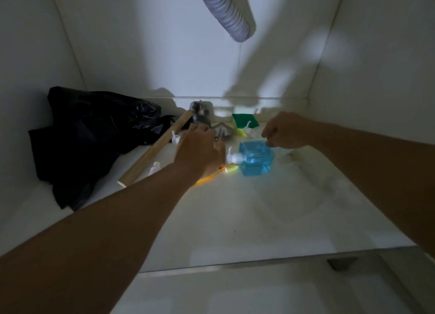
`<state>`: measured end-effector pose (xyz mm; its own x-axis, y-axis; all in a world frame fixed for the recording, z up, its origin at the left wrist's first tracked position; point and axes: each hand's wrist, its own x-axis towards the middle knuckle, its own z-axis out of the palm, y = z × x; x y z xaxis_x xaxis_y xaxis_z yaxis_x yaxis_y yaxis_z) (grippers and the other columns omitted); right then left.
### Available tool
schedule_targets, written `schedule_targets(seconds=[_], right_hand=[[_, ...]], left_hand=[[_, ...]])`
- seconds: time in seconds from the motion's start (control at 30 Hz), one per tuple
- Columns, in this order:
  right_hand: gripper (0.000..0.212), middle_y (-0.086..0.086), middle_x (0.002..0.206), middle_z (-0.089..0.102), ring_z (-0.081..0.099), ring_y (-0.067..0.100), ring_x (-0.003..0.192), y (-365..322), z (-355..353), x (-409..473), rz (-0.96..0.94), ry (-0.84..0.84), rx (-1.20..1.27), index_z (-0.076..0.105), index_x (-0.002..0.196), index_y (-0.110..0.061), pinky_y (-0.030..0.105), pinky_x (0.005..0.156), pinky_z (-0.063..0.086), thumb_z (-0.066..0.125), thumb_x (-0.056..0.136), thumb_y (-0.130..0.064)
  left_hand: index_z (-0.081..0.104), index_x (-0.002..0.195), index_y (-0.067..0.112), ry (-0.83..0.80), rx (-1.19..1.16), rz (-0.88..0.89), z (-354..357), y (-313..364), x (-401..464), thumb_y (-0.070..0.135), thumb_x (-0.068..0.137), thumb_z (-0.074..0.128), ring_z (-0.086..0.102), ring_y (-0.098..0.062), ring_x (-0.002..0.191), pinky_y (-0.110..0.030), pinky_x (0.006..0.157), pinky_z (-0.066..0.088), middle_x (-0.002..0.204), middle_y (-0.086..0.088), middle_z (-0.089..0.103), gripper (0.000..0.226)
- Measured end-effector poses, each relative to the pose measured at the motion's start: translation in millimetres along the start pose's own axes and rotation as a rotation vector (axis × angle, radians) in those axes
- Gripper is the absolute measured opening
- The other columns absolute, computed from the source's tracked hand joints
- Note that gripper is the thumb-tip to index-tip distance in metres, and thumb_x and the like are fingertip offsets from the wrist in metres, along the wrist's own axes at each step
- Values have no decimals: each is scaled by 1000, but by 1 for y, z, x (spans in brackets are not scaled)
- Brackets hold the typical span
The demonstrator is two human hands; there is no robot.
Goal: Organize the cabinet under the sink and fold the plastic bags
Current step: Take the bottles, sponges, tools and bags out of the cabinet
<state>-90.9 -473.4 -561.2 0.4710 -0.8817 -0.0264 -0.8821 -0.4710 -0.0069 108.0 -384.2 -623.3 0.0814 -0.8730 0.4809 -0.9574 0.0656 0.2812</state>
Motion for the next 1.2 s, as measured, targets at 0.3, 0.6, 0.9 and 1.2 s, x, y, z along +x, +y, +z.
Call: schedule_targets(seconds=[0.3,0.6,0.9,1.2], right_hand=[[57,2,139,55,54,19,123,13,21,-24,-19,15,85,54,138,-19,29,104,40,73,85,-30],[56,3,121,63,61,25,110,-10,28,7,-158,-62,72,60,125,-13,35,93,50,77,72,-16],[87,9,139,52,54,26,120,-17,30,15,-185,-93,7,38,146,-13,34,97,48,84,72,-21],[70,2,110,58,52,20,89,-9,-7,-33,-40,163,193,48,119,-14,28,69,43,85,62,-30]], left_hand=[[53,128,12,-158,216,-116,1,27,12,29,91,55,46,-28,122,-39,100,41,133,-9,51,41],[37,147,27,-251,-79,-457,1,-39,36,39,76,77,63,-24,85,-31,67,53,108,-11,60,83],[19,151,44,-233,-196,-471,11,-45,41,25,60,91,48,-17,86,-27,65,45,125,-5,49,117],[46,125,10,-139,-101,-253,-25,-13,17,19,54,88,40,-19,108,-26,79,41,115,-2,35,83]])
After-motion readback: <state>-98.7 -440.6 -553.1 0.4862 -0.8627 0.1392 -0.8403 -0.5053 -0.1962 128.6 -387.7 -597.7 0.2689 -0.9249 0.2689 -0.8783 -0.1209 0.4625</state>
